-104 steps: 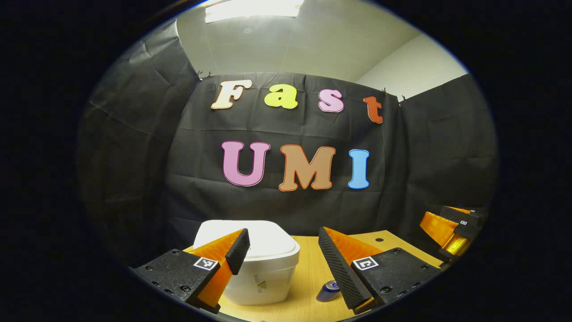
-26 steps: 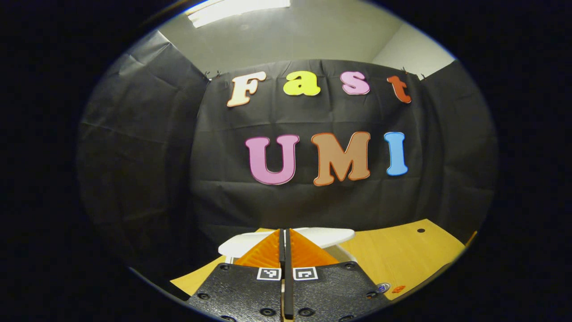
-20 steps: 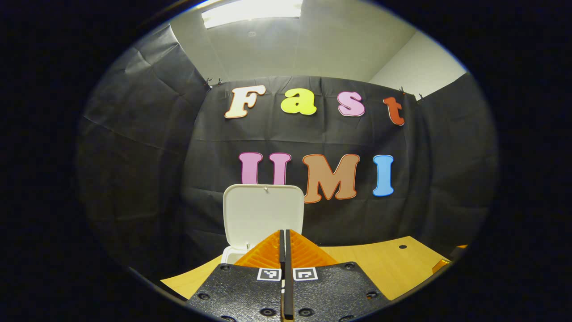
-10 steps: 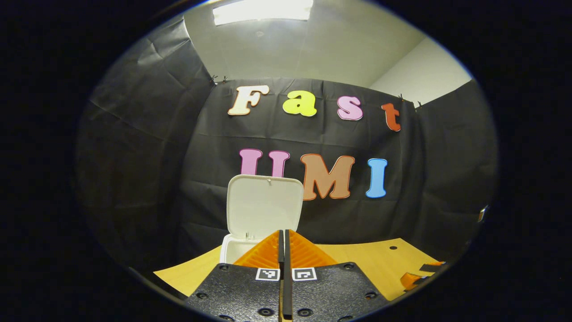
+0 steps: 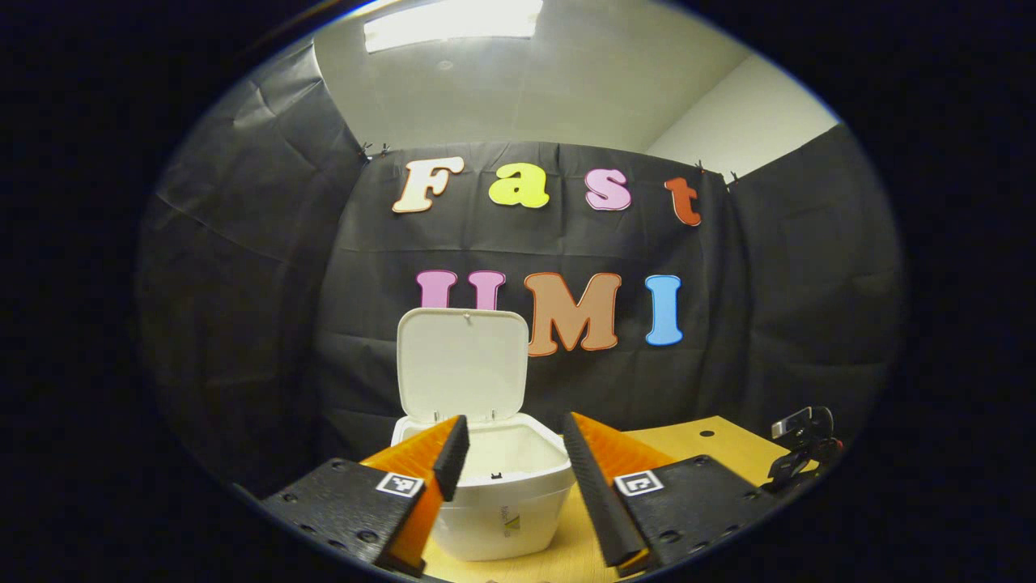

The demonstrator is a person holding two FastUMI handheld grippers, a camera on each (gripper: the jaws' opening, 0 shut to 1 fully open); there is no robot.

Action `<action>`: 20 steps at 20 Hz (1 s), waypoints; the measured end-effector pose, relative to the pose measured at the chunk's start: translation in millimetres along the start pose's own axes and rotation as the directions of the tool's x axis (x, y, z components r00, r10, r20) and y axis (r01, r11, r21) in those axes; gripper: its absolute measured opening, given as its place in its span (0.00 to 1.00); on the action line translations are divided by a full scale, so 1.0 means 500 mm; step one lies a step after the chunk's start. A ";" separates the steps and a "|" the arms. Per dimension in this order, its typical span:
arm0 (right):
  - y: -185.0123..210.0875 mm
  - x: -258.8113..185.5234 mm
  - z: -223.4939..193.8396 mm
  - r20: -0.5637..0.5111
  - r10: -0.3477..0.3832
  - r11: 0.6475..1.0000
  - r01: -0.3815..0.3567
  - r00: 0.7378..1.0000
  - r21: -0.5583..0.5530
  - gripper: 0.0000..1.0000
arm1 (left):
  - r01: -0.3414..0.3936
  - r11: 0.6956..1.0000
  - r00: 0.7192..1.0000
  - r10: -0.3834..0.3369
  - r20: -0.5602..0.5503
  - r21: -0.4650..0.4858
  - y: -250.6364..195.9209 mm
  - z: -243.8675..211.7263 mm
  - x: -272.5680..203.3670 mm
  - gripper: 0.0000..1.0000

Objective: Press the lid of the desktop garbage bin to open it, pick up the crumpled paper on the desktop and throw it into the bin, then pick up the pop can on the desktop and drop it into the bin, and finally close the garbage bin lid.

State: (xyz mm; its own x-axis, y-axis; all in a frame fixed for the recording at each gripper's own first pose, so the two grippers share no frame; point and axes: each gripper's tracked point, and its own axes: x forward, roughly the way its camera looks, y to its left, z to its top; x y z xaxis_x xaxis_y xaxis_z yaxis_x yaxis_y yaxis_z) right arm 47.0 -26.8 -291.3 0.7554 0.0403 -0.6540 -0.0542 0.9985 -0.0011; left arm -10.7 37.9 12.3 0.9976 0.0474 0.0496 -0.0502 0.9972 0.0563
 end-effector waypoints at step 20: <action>-0.005 0.104 -0.087 -0.280 0.014 1.000 -0.018 0.960 -0.010 0.37 | -0.089 0.995 0.995 0.087 -0.045 -0.037 0.049 -0.038 0.007 0.88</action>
State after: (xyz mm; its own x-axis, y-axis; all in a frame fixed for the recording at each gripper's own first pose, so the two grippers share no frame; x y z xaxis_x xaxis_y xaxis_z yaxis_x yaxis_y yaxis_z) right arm 58.1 -29.0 -358.3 0.5412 0.0427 -0.8398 -0.0740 0.9973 0.0031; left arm -7.7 63.4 -5.1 0.9906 0.1368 0.0093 -0.1369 0.9905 0.0144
